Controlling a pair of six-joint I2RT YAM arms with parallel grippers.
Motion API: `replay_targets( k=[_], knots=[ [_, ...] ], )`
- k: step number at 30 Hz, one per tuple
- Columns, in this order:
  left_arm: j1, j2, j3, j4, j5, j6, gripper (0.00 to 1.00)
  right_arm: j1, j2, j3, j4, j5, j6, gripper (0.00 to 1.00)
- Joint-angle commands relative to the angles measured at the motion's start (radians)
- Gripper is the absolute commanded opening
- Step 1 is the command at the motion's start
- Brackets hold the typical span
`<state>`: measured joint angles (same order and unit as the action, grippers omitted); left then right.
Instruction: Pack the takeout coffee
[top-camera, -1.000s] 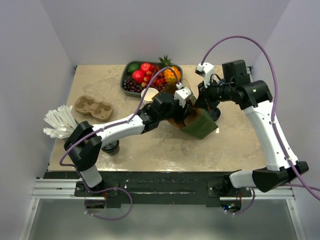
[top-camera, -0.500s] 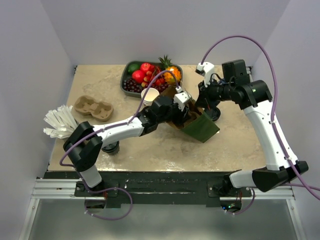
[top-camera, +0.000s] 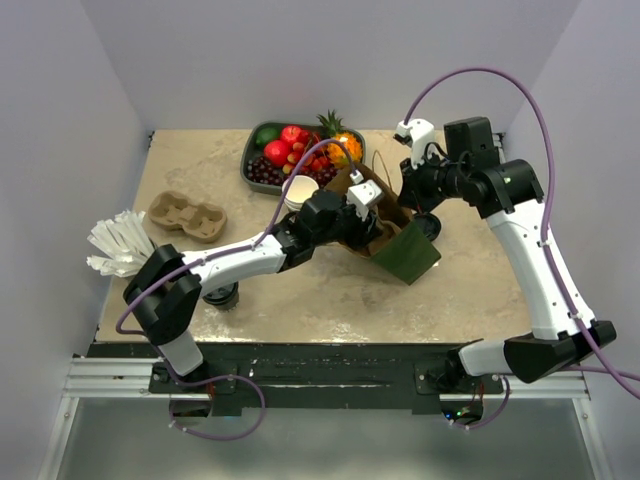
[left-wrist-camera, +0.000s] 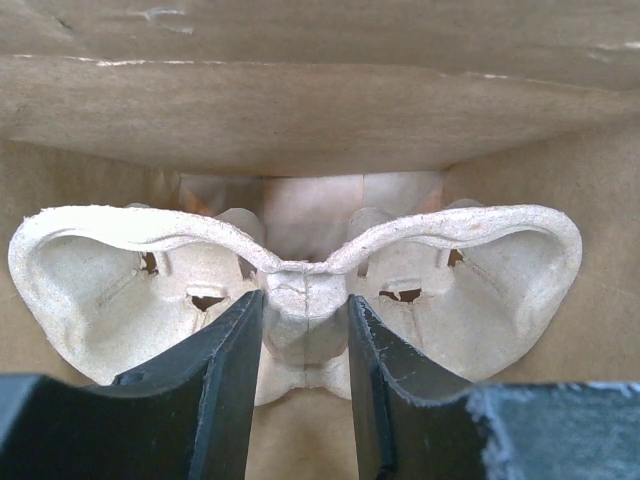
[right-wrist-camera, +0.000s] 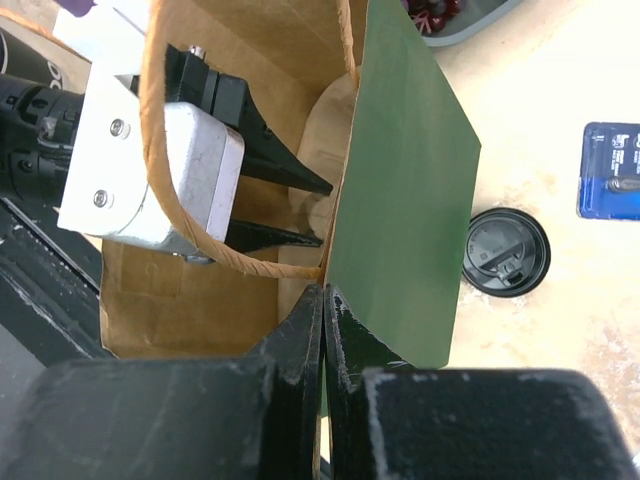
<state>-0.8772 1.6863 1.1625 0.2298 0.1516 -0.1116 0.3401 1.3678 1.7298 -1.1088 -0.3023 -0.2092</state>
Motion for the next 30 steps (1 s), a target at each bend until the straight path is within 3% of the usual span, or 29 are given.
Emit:
replay_targets(
  k=[1, 21, 30],
  knots=[
    [0.0, -0.007, -0.007, 0.088, -0.004, 0.021, 0.0, -0.001, -0.013, 0.024, 0.063, 0.025, 0.016, 0.0],
    [0.001, 0.165, 0.178, 0.08, -0.07, -0.163, 0.0, -0.003, -0.033, -0.01, 0.063, -0.081, 0.042, 0.0],
    [0.001, 0.173, 0.212, 0.071, -0.023, -0.257, 0.0, -0.001, -0.039, -0.022, 0.06, -0.072, 0.036, 0.0]
  ],
)
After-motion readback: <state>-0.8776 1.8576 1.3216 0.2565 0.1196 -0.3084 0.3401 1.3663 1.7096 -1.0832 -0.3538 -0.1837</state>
